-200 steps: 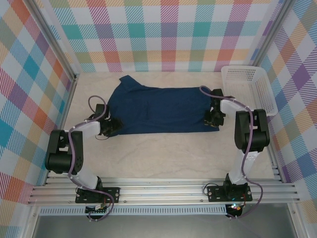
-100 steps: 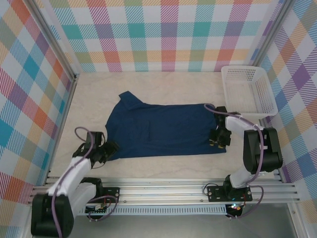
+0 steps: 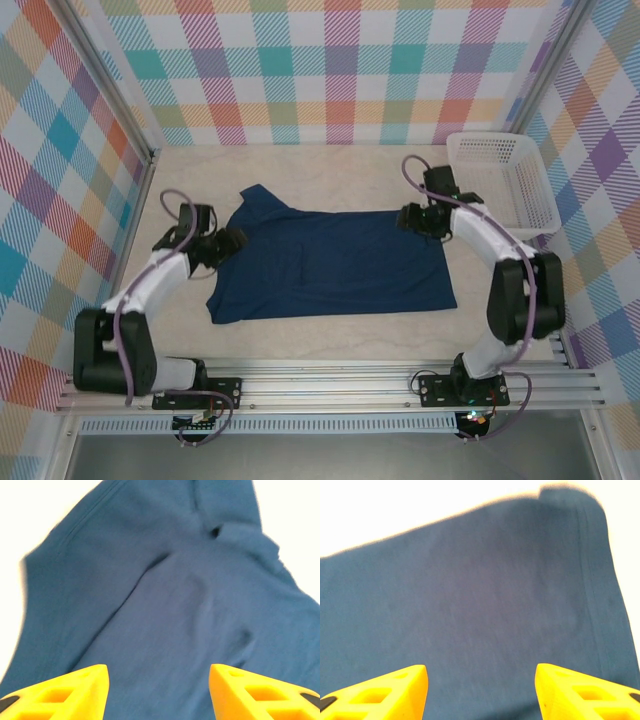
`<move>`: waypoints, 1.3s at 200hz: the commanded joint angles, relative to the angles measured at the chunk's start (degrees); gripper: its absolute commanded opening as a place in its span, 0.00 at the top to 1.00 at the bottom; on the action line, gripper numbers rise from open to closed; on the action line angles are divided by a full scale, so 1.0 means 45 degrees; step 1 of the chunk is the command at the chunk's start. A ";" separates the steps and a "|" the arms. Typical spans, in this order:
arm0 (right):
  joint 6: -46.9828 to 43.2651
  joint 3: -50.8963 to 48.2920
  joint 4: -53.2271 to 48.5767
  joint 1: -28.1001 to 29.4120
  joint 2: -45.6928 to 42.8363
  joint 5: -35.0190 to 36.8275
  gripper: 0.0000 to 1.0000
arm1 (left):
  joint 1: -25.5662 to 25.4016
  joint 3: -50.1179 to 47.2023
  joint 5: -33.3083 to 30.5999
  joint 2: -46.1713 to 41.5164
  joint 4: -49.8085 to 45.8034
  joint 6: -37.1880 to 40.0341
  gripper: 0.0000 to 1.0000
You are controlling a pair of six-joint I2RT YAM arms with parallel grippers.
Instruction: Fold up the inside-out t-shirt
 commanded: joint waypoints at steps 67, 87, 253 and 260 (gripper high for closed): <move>-0.0829 0.3520 0.0158 -0.0077 0.3597 0.0843 0.42 | -0.0770 0.6283 -0.0868 0.7089 -0.0180 0.1814 0.46; -0.0867 0.3101 0.0309 -0.0077 0.3499 0.0785 0.42 | -0.0731 0.7608 -0.1061 0.8069 -0.0951 0.2342 0.48; -0.0912 0.1975 0.0791 -0.0085 0.3571 0.0076 0.42 | -0.0173 1.0154 -0.0680 0.9618 -0.2432 0.3284 0.47; -0.0907 0.1972 0.0764 -0.0075 0.3601 0.0048 0.42 | -0.0261 0.9779 -0.0752 0.9352 -0.2371 0.3246 0.47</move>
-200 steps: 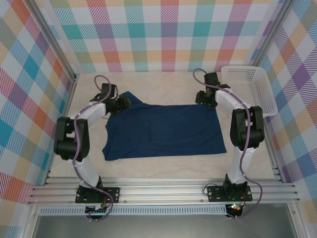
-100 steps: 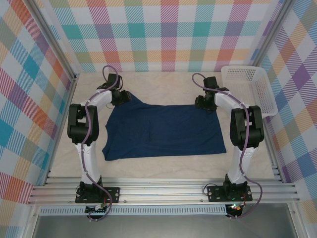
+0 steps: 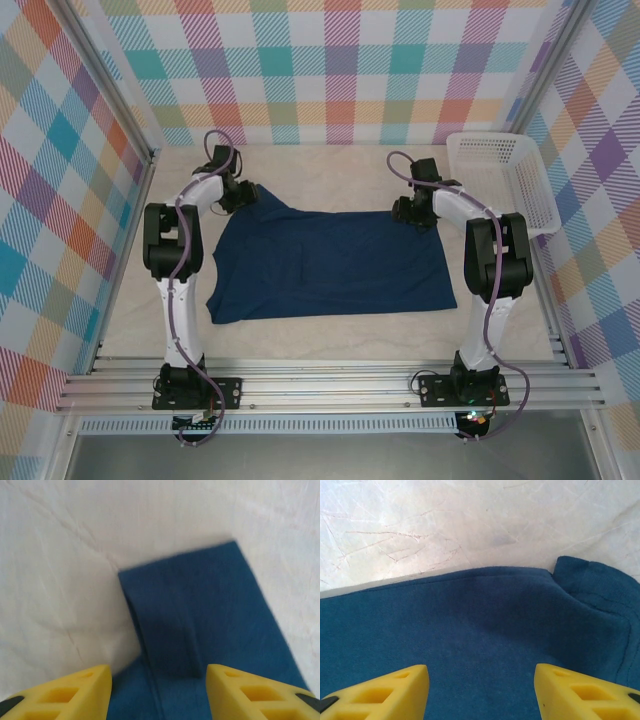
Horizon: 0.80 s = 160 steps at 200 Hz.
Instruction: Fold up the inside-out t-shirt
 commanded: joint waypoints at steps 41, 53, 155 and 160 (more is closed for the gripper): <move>-0.0058 -0.0293 0.0221 -0.0029 -0.0089 -0.0384 0.43 | -0.0951 -0.2306 -0.0090 -0.1946 0.0359 0.0133 0.47; -0.0048 -0.0352 0.0262 -0.0029 -0.0077 -0.0425 0.43 | -0.1071 -0.2336 -0.0112 -0.1912 0.0376 0.0207 0.48; -0.0047 -0.0527 0.0290 -0.0018 -0.0041 -0.0596 0.43 | -0.0165 0.0718 -0.1354 0.0274 -0.0228 0.0717 0.47; -0.0036 -0.0527 0.0297 -0.0004 -0.0027 -0.0608 0.43 | -0.0131 0.0911 -0.1320 0.0423 -0.0290 0.0743 0.47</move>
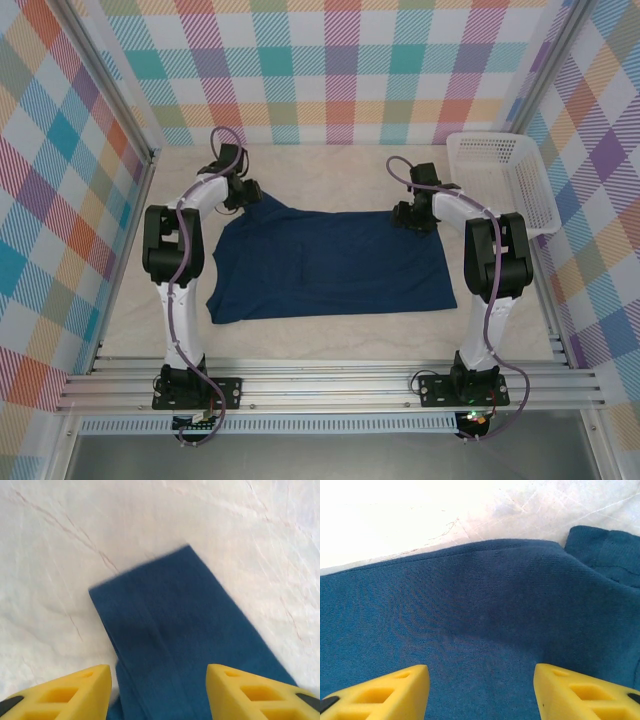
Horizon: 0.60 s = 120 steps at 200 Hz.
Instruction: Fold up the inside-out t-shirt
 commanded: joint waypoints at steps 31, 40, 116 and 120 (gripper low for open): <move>-0.0001 -0.0032 0.0189 -0.0014 0.0037 -0.0448 0.43 | 0.0395 0.2043 0.0105 0.1708 -0.1153 0.0439 0.47; 0.0006 -0.0027 0.0212 -0.0014 0.0067 -0.0503 0.43 | 0.0415 0.2371 0.0104 0.1953 -0.1257 0.0486 0.47; -0.0003 0.0036 0.0080 0.0001 -0.0020 -0.0600 0.43 | 0.0610 0.4485 0.0419 0.3388 -0.3019 0.0140 0.62; -0.0004 0.0055 0.0056 0.0001 -0.0021 -0.0595 0.43 | 0.0628 0.4596 0.0455 0.3461 -0.3107 0.0136 0.63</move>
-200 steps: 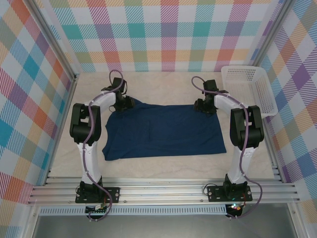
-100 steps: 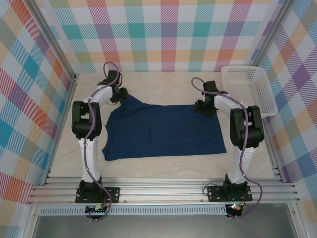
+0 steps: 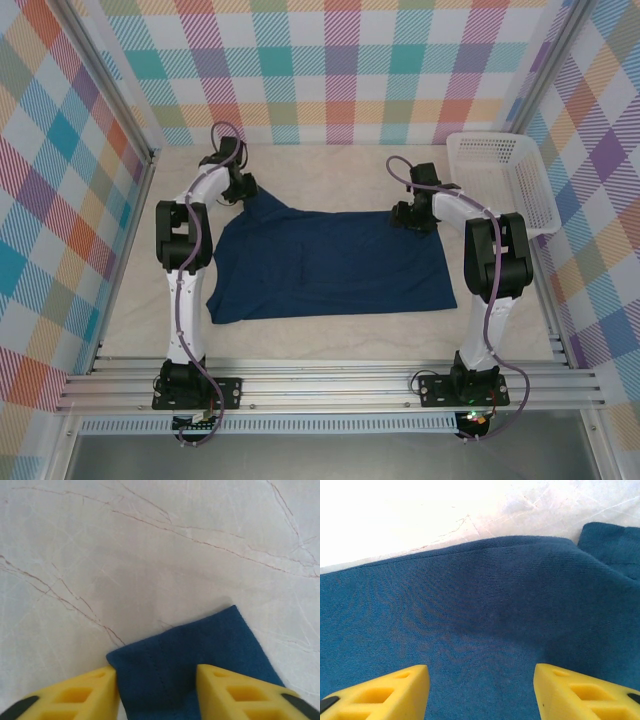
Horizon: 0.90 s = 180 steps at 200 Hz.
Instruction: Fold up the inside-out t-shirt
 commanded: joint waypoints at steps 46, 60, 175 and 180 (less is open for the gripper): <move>-0.0010 -0.0005 0.0045 0.0001 -0.0202 -0.0275 0.43 | 0.0290 0.1764 0.0567 0.1279 -0.1682 -0.0112 0.81; 0.0005 -0.0032 0.0033 0.0001 -0.0237 -0.0265 0.43 | 0.0272 0.2157 0.0728 0.1442 -0.1769 -0.0112 0.86; -0.0721 0.1181 -0.0986 -0.0095 -0.0866 0.2137 0.42 | 0.0266 0.3931 0.1745 0.0898 -0.2018 -0.0150 1.00; -0.0702 0.1319 -0.1029 -0.0115 -0.0750 0.2325 0.42 | 0.0261 0.3911 0.1788 0.0855 -0.2012 -0.0151 1.00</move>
